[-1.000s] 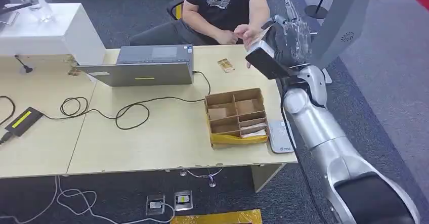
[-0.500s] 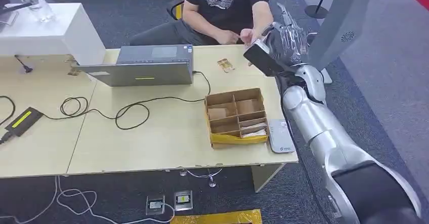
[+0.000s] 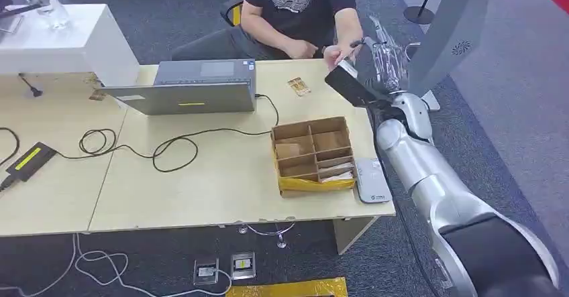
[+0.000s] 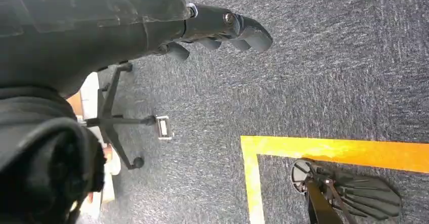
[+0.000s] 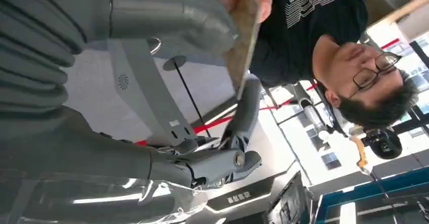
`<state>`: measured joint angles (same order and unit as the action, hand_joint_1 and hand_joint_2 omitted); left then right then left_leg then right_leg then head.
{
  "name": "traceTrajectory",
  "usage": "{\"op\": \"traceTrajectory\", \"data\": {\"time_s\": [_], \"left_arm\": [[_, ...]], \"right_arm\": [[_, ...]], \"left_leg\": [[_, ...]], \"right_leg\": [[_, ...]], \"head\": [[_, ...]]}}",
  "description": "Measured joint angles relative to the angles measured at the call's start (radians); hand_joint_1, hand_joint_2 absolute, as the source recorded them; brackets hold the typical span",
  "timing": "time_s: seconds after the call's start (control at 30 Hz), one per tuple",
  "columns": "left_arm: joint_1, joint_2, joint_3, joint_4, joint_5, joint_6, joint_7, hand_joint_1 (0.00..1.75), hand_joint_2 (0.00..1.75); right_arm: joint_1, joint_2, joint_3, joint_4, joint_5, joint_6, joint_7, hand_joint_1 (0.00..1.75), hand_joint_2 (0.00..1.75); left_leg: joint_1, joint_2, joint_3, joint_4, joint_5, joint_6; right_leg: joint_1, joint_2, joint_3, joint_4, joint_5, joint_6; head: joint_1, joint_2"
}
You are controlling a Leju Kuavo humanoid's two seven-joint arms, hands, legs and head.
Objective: Pass the card to the sensor for recognition and then transmit it.
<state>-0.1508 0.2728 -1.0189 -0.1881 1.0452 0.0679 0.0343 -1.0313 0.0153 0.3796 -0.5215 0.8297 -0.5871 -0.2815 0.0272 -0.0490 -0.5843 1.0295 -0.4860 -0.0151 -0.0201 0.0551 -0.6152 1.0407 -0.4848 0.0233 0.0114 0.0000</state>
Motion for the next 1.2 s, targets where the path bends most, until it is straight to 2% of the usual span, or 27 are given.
{"op": "traceTrajectory", "data": {"time_s": [0.5, 0.63, 0.77, 1.0, 1.2], "left_arm": [[0.000, 0.000, -0.008, 0.000, 0.002, -0.005, 0.000, 0.00, 0.00], [0.000, 0.000, -0.009, 0.000, 0.006, -0.007, 0.000, 0.00, 0.00], [0.000, 0.000, -0.009, 0.000, 0.014, -0.009, -0.001, 0.00, 0.00], [0.004, 0.000, -0.009, 0.000, 0.038, -0.017, 0.001, 0.00, 0.00], [0.010, 0.000, -0.009, 0.000, 0.050, -0.034, 0.001, 0.00, 0.00]], "right_arm": [[0.005, -0.002, 0.000, 0.038, -0.021, -0.027, -0.045, 0.00, 0.00], [0.005, -0.004, -0.002, 0.042, -0.058, 0.011, -0.043, 0.00, 0.00], [0.001, -0.035, -0.006, 0.047, -0.082, 0.053, -0.036, 0.00, 0.00], [-0.036, -0.160, -0.048, 0.063, -0.171, 0.145, -0.041, 0.00, 0.00], [-0.069, -0.334, -0.142, 0.100, -0.343, 0.241, -0.006, 0.00, 0.00]], "left_leg": [[0.000, 0.000, 0.000, 0.000, 0.000, 0.000], [0.000, 0.000, 0.000, 0.000, 0.000, 0.000], [0.000, 0.000, 0.000, 0.000, 0.000, 0.000], [-0.001, -0.001, 0.000, 0.001, 0.000, 0.000], [-0.002, -0.002, 0.000, 0.001, 0.000, 0.001]], "right_leg": [[0.000, 0.000, 0.000, 0.000, 0.000, 0.000], [0.000, 0.000, 0.000, 0.000, 0.000, 0.000], [0.000, 0.000, 0.000, 0.000, 0.000, 0.000], [-0.001, -0.001, 0.000, -0.001, 0.000, 0.000], [-0.002, -0.001, 0.000, -0.001, 0.000, 0.000]], "head": [[0.000, 0.000], [0.000, 0.000], [0.000, 0.000], [-0.001, 0.000], [-0.001, 0.000]]}}
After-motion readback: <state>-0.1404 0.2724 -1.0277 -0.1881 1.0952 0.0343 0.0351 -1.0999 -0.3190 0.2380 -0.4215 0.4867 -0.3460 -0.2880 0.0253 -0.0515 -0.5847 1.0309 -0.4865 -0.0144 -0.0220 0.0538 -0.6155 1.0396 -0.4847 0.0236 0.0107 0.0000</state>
